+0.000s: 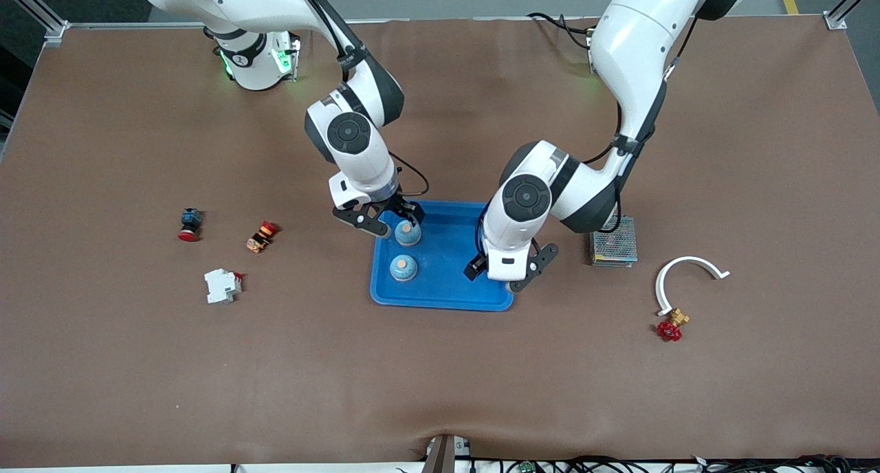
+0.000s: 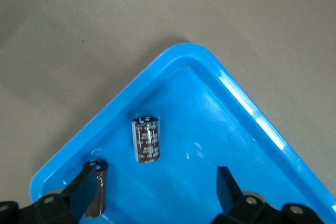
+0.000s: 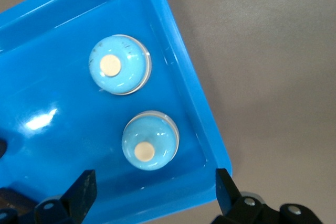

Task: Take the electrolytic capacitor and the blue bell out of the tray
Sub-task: 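Grasp a capacitor with the left gripper while the right gripper grasps a bell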

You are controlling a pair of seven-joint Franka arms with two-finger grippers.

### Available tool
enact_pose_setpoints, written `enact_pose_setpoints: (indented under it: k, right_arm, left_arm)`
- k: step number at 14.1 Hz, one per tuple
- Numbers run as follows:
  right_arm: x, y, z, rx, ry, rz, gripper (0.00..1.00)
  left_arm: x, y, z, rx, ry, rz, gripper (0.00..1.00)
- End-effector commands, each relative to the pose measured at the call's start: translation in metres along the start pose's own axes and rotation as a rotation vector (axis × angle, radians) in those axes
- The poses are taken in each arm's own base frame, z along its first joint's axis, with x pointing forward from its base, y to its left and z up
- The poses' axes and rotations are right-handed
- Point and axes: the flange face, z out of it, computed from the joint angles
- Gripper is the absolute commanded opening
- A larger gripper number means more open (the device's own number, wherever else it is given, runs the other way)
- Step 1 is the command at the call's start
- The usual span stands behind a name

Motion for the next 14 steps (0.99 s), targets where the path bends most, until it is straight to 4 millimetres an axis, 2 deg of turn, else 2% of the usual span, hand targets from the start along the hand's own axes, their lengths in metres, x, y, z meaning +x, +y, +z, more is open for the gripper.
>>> enact_pose_setpoints:
  k: [1,4,6,7,9,14]
  right_arm:
    - [-0.002,-0.004,0.004,0.007,-0.007,0.013,1.00]
    - [-0.005,-0.013,0.011,0.014,-0.005,0.021,1.00]
    - [-0.008,-0.016,0.028,0.035,0.010,0.029,1.00]
    - [-0.011,-0.017,0.037,0.035,0.012,0.032,1.00]
    - [-0.012,-0.021,0.043,0.036,0.013,0.034,1.00]
    - [-0.010,-0.039,0.062,0.034,0.020,0.049,1.00]
  left_arm:
    - [0.006,0.004,0.014,-0.010,-0.014,-0.042,1.00]
    - [0.010,0.002,0.036,0.000,-0.011,-0.069,1.00]
    - [0.010,0.002,0.044,-0.011,-0.005,-0.071,1.00]
    - [0.008,0.002,0.053,-0.006,-0.006,-0.073,1.00]
    - [0.000,0.003,0.066,-0.015,0.001,-0.071,1.00]
    - [-0.007,0.002,0.077,-0.001,0.002,-0.063,1.00]
